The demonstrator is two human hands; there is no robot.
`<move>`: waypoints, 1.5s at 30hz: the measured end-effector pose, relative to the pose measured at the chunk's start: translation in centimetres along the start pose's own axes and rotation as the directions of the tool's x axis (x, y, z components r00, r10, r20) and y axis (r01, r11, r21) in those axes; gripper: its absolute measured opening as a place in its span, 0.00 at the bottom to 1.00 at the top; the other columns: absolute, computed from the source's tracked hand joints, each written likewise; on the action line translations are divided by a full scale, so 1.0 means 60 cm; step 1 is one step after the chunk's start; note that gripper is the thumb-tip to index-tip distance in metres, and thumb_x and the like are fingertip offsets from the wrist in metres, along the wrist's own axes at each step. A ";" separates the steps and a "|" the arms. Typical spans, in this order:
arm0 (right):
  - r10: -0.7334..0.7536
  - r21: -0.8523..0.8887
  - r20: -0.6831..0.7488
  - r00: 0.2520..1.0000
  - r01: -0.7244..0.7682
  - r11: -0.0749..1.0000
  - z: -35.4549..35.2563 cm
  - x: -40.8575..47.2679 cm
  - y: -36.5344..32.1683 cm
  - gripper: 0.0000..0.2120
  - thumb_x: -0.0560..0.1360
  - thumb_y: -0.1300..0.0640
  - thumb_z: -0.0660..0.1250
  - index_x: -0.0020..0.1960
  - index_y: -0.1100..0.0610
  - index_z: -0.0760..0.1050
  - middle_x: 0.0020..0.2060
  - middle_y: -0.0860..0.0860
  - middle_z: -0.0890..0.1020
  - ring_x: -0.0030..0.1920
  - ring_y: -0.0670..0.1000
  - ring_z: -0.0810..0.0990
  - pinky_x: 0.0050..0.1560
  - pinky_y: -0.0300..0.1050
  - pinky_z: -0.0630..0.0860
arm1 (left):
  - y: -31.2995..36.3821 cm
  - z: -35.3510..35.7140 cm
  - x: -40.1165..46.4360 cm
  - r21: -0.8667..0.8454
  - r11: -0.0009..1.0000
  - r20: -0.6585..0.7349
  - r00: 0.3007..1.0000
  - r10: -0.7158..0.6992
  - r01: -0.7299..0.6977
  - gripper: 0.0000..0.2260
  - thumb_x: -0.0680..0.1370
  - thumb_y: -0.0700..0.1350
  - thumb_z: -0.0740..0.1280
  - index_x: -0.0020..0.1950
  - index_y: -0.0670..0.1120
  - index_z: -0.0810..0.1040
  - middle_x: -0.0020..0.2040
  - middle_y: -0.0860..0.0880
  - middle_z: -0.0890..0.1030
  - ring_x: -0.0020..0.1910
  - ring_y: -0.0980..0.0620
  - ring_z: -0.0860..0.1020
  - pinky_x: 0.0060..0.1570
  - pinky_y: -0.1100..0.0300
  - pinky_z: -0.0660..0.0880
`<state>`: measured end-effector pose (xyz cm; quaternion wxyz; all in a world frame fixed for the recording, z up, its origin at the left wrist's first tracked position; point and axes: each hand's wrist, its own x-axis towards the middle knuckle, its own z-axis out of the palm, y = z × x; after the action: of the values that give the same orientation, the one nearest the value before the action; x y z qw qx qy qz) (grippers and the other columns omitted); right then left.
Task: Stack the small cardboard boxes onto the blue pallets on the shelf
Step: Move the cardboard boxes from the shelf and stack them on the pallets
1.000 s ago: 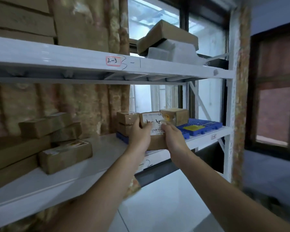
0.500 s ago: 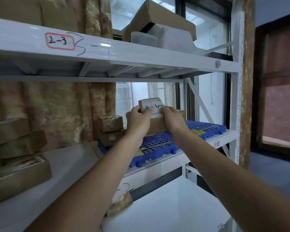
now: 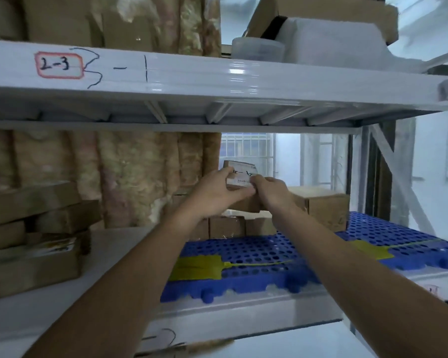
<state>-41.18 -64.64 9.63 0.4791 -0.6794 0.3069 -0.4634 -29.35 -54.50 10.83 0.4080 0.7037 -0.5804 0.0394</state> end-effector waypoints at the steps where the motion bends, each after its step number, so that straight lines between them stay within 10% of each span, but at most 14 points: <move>1: 0.003 -0.015 0.020 1.000 -0.003 1.000 0.000 0.011 0.001 0.12 0.78 0.48 0.63 0.46 0.54 0.80 0.46 0.55 0.84 0.47 0.54 0.82 0.50 0.52 0.78 | -0.002 -0.007 0.004 0.046 0.999 0.021 1.000 -0.010 0.009 0.43 0.72 0.68 0.72 0.81 0.49 0.64 0.77 0.52 0.70 0.70 0.52 0.72 0.68 0.55 0.71; 18: 0.045 -0.138 0.226 0.973 -0.013 0.990 0.041 0.091 0.019 0.16 0.80 0.47 0.62 0.52 0.59 0.80 0.48 0.57 0.84 0.48 0.56 0.83 0.40 0.46 0.78 | -0.065 -0.031 0.032 0.388 0.918 0.121 0.983 -0.140 0.083 0.29 0.79 0.63 0.66 0.77 0.50 0.71 0.69 0.48 0.77 0.62 0.48 0.76 0.63 0.50 0.74; 35: 0.157 -0.243 0.253 0.955 -0.094 0.965 0.039 0.096 0.037 0.27 0.78 0.36 0.58 0.60 0.59 0.77 0.57 0.59 0.80 0.57 0.59 0.79 0.61 0.55 0.75 | -0.084 -0.021 0.041 0.552 0.834 0.129 0.989 -0.071 -0.012 0.36 0.77 0.71 0.61 0.80 0.53 0.63 0.72 0.49 0.70 0.70 0.48 0.69 0.65 0.48 0.70; 40: -0.123 -0.333 0.230 0.965 0.197 0.922 0.026 0.076 -0.002 0.26 0.83 0.42 0.57 0.69 0.61 0.75 0.66 0.58 0.77 0.63 0.59 0.76 0.64 0.52 0.69 | -0.073 -0.055 0.012 0.530 0.848 0.102 0.991 -0.082 0.016 0.36 0.77 0.72 0.58 0.79 0.52 0.66 0.77 0.51 0.68 0.71 0.48 0.70 0.67 0.48 0.69; 45: -0.467 -0.516 0.406 0.785 0.619 0.592 0.039 0.057 -0.054 0.26 0.81 0.42 0.58 0.69 0.59 0.75 0.67 0.60 0.76 0.65 0.61 0.75 0.64 0.55 0.73 | -0.088 -0.127 -0.051 0.595 0.785 -0.015 0.979 -0.202 0.171 0.39 0.74 0.76 0.53 0.77 0.52 0.69 0.77 0.49 0.70 0.72 0.47 0.70 0.72 0.46 0.67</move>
<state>-37.79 -65.59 13.54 0.0914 -0.9072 0.1618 -0.3775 -22.69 -47.43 11.48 0.1549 0.8503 -0.4765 0.1609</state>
